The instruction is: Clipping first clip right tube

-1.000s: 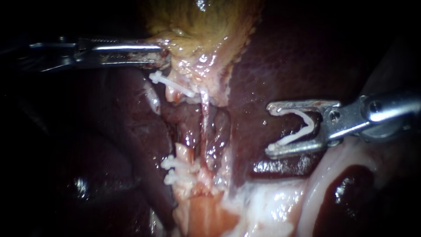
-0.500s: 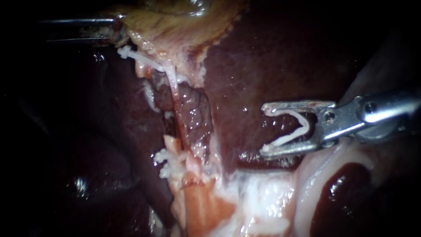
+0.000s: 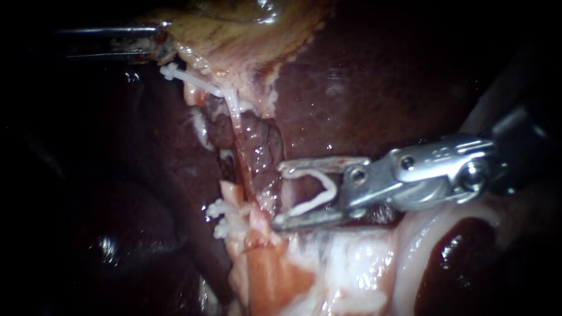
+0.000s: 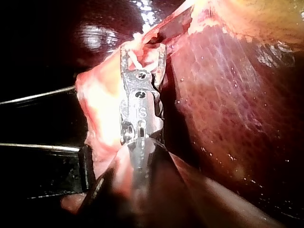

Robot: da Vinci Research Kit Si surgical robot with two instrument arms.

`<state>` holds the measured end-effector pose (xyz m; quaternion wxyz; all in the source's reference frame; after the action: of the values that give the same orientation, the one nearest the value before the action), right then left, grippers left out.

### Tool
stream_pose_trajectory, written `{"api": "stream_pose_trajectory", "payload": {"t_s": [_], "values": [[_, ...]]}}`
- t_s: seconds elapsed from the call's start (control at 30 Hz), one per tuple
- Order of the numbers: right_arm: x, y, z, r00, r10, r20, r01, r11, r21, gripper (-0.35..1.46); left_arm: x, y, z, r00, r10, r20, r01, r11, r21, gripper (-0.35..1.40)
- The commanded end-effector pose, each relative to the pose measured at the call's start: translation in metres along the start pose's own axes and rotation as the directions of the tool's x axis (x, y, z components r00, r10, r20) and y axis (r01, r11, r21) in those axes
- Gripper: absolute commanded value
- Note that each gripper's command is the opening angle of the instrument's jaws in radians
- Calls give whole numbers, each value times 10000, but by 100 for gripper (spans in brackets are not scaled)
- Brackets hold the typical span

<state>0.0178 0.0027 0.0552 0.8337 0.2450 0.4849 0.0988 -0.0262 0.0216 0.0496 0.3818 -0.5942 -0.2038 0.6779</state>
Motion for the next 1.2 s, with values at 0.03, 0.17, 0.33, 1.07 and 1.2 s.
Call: {"api": "stream_pose_trajectory", "payload": {"t_s": [0.03,0.17,0.33,1.07,1.2], "values": [[0,2,6,10000,-12,-32,12,10000,15,50,0,0,1,10000,-1,0,1,10000,7,-35],[5,9,26,9990,297,-341,-286,9991,319,50,0,0,2,10000,1,-2,-1,10000,15,-35],[11,12,40,9922,764,-986,-657,9920,1075,50,0,0,3,10000,1,-5,-1,10000,24,-35],[32,-24,37,9486,2499,-1940,-1329,8713,4725,42,-5,-2,5,10000,28,-38,-27,10000,21,-35],[31,-21,35,9442,2554,-2078,-1421,8853,4428,39,-5,-2,6,10000,27,-38,-27,10000,23,-35]]}}
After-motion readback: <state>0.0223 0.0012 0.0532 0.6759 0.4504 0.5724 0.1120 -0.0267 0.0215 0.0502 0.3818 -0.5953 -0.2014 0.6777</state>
